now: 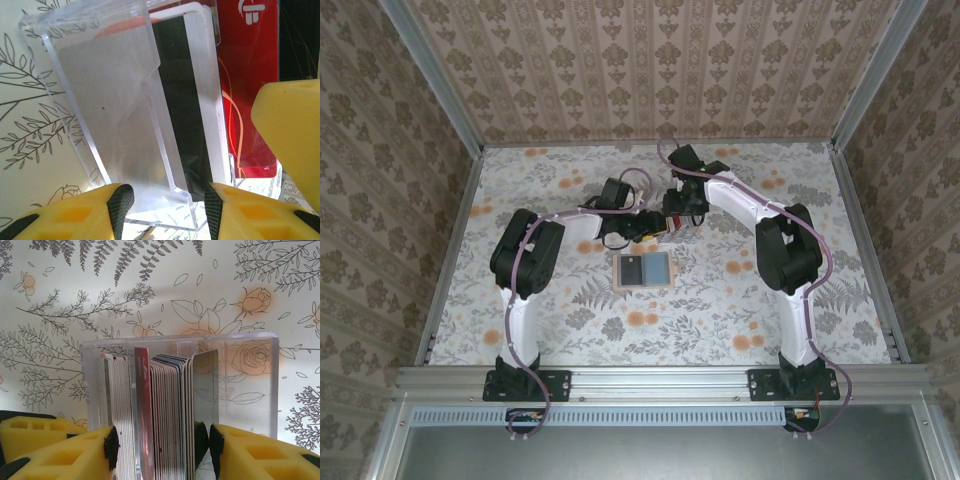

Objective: Put the credit cards into the card holder

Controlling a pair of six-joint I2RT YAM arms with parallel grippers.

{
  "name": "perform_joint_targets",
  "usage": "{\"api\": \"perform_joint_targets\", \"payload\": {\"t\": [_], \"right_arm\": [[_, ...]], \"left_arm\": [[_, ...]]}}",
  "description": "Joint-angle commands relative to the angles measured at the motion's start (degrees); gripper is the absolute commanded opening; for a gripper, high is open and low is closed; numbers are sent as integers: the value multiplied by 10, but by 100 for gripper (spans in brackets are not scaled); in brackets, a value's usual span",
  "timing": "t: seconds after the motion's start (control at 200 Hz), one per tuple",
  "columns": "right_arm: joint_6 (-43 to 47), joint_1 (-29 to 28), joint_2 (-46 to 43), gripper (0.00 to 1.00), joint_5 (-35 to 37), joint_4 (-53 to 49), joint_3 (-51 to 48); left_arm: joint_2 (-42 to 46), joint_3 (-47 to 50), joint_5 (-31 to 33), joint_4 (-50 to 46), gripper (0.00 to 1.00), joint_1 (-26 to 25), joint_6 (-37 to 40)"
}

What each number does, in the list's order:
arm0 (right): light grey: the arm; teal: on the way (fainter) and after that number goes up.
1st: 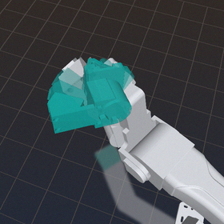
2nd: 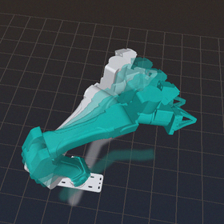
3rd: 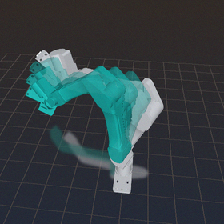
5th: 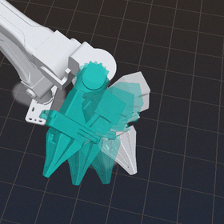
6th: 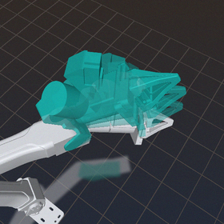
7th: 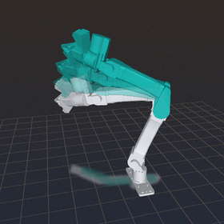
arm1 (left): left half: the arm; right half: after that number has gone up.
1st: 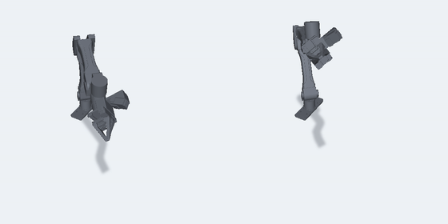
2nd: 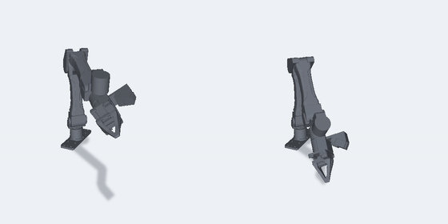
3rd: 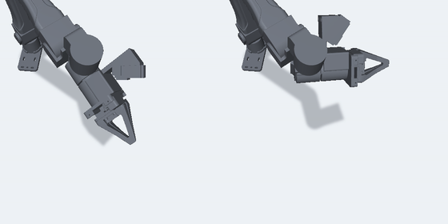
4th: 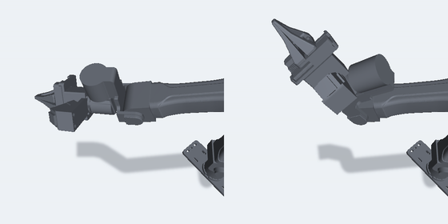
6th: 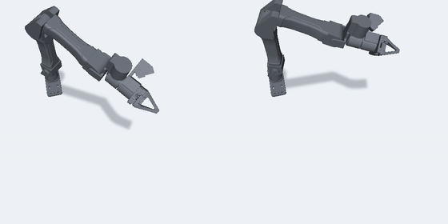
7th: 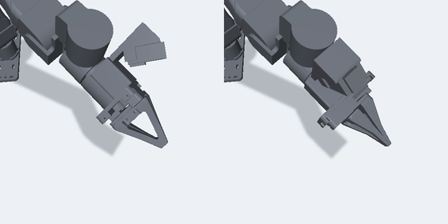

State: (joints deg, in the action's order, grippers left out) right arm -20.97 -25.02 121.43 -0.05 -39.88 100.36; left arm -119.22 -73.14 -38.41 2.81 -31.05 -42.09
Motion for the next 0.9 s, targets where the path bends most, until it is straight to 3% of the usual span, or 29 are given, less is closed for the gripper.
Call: {"api": "perform_joint_targets", "payload": {"t": [0.0,0.615,0.895], "right_arm": [[-4,-6,-33,53,-19,-4,3],[3,-3,-40,50,-9,-12,1],[5,5,-46,33,-6,-20,-5]], "left_arm": [[-19,3,-8,0,49,-6,-6],[-19,5,-9,1,49,-6,-6],[-16,7,-9,-2,49,-6,-5]]}}
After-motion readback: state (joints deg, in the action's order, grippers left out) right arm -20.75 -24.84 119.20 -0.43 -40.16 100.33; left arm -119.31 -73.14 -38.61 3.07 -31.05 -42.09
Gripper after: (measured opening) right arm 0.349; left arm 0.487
